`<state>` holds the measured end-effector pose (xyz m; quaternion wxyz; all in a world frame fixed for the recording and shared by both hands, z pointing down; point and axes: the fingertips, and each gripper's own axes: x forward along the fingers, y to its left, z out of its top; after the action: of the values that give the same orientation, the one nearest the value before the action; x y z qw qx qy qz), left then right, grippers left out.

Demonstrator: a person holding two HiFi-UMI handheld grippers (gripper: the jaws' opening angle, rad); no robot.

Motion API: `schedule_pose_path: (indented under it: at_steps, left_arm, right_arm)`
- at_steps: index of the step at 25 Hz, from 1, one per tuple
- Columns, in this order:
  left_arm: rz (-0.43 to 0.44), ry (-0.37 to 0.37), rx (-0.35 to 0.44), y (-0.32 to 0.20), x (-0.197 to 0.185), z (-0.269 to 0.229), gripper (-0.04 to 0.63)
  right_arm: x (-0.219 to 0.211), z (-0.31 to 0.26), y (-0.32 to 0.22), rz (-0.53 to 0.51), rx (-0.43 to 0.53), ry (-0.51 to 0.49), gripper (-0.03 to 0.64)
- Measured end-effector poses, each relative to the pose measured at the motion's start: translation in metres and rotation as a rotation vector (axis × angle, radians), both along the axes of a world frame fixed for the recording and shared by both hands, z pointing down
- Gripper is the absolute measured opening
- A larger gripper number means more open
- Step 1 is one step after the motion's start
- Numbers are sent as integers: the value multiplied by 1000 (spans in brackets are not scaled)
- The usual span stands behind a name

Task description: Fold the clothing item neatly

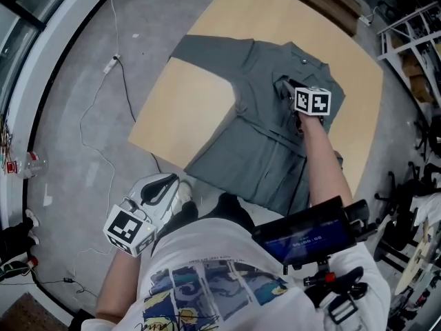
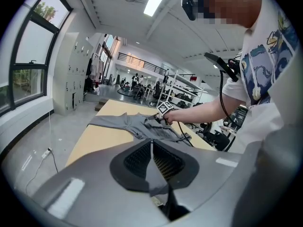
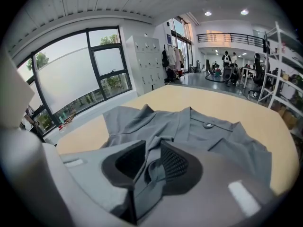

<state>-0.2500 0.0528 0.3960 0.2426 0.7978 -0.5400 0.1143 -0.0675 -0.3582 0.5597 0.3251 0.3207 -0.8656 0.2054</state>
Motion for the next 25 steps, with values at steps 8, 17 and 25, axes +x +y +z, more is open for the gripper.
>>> schedule_pose_path:
  at_steps: [8,17,25]
  left_arm:
    - [75,39,59,1,2,-12,21]
    - [193,40,87,22,-12,-6,21]
    - [345,131,11,31,25,26,21]
  right_arm:
    - [11,-33,65,-17,18,6,87]
    - [6,-75,179,40,59,-71,87]
    - [30,-126,321,26,135,-121,87]
